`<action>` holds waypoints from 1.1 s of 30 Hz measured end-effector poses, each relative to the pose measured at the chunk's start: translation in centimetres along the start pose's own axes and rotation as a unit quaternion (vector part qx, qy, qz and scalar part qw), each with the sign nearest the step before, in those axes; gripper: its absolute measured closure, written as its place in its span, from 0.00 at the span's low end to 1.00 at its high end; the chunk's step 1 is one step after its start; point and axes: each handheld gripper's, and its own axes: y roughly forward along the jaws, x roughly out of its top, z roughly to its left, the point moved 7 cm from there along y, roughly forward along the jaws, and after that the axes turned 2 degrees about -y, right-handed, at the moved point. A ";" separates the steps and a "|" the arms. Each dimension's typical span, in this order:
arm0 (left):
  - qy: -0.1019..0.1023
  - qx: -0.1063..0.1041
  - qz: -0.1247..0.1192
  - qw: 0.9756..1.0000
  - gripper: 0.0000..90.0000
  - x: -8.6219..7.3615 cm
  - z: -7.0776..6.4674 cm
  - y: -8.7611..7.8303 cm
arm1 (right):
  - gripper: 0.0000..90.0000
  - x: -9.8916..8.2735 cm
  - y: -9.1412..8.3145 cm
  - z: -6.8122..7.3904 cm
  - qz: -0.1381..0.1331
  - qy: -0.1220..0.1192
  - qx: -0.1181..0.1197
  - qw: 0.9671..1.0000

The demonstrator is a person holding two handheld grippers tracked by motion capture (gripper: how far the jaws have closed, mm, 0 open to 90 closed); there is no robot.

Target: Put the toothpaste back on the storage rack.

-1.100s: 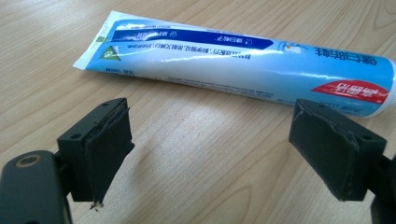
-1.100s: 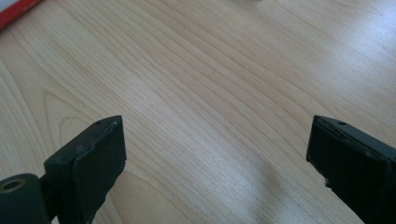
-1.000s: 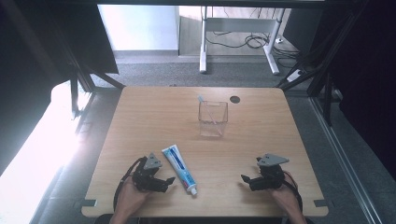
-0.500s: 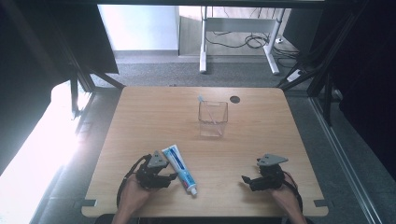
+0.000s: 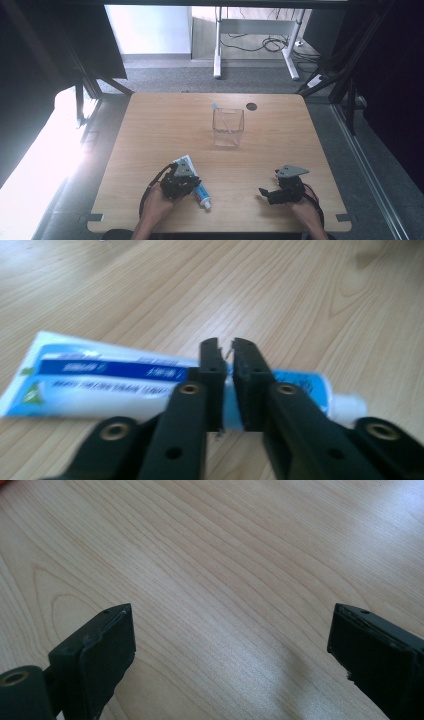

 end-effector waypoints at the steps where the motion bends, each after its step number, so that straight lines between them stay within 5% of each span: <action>1: 0.001 0.000 0.002 1.000 0.99 0.1 -0.1 0.2 | 0.06 0.0 0.0 0.0 -0.001 0.000 -0.001 1.000; 14: 0.009 -0.016 0.038 0.999 1.00 0.3 -2.0 2.7 | 0.07 0.0 0.0 0.0 0.001 -0.004 -0.002 1.000; 26: 0.007 0.000 0.082 0.997 1.00 -0.9 -2.1 3.1 | 0.07 -0.1 -0.1 0.0 0.003 -0.007 -0.005 1.000; 33: -0.003 0.005 0.080 0.997 1.00 -1.6 -1.5 2.1 | 0.08 -0.1 -0.1 -0.1 0.003 -0.006 -0.006 1.000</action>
